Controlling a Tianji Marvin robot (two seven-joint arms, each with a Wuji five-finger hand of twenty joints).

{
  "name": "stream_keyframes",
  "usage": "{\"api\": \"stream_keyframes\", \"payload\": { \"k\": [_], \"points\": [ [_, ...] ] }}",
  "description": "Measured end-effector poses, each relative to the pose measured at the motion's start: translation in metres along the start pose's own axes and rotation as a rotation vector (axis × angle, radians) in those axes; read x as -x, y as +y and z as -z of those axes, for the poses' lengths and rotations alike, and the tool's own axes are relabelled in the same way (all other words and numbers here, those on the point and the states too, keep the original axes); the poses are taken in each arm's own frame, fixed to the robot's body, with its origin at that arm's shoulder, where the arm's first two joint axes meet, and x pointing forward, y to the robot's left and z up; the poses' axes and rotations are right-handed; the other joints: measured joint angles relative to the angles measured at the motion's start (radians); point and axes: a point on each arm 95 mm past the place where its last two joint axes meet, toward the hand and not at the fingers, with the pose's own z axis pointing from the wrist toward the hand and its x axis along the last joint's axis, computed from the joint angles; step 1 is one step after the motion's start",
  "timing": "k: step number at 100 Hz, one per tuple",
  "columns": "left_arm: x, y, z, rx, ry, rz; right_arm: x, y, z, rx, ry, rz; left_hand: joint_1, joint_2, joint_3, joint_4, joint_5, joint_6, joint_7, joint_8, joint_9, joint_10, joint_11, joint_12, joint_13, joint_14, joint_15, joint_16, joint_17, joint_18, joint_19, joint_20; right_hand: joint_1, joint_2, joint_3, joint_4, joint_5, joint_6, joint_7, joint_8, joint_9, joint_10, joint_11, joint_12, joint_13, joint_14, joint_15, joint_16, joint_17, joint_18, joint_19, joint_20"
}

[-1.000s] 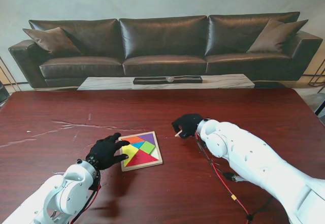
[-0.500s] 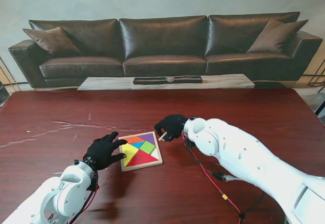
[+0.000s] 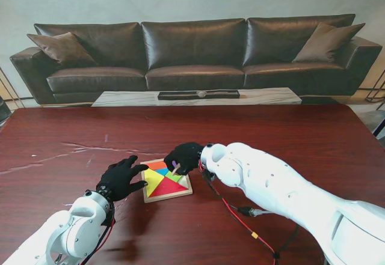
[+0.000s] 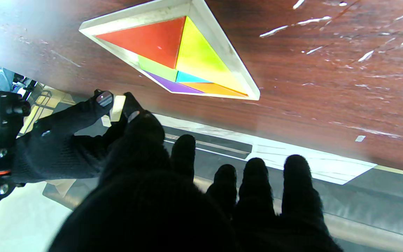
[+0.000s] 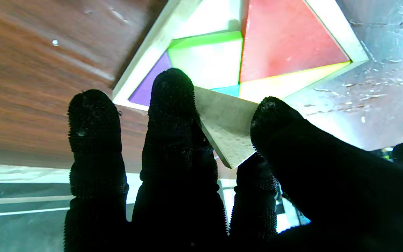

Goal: Assemble the tangram pieces into a square

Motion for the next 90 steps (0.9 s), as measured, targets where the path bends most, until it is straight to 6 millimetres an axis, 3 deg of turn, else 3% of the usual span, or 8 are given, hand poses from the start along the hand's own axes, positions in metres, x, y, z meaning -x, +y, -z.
{"api": "stream_keyframes", "payload": {
  "k": [36, 90],
  "points": [
    [0.001, 0.000, 0.001, -0.005, -0.003, 0.002, -0.018, -0.011, -0.012, -0.032, 0.053, -0.005, 0.000, 0.005, 0.000, 0.000, 0.000, -0.005, 0.000, 0.000, 0.000, 0.000, 0.000, 0.000, 0.000, 0.000, 0.000, 0.000, 0.000, 0.000, 0.000, 0.000, 0.051, 0.000, -0.040, 0.039, 0.000, 0.000, -0.032, -0.001, -0.073, -0.008, 0.002, 0.001, -0.070, 0.001, 0.023, -0.024, -0.072, -0.003, 0.000, 0.000],
    [0.000, 0.000, 0.001, 0.002, 0.001, 0.011, -0.017, -0.025, -0.021, -0.053, 0.056, 0.008, 0.000, 0.010, 0.000, 0.000, 0.000, -0.008, 0.000, 0.000, 0.000, 0.000, 0.000, 0.000, 0.000, 0.000, 0.000, 0.000, 0.000, 0.000, -0.010, 0.000, 0.107, 0.000, -0.064, 0.077, 0.004, -0.024, -0.063, -0.041, -0.160, -0.042, 0.025, -0.012, -0.185, -0.008, 0.087, -0.047, -0.184, 0.011, 0.013, 0.019]
  ]
}}
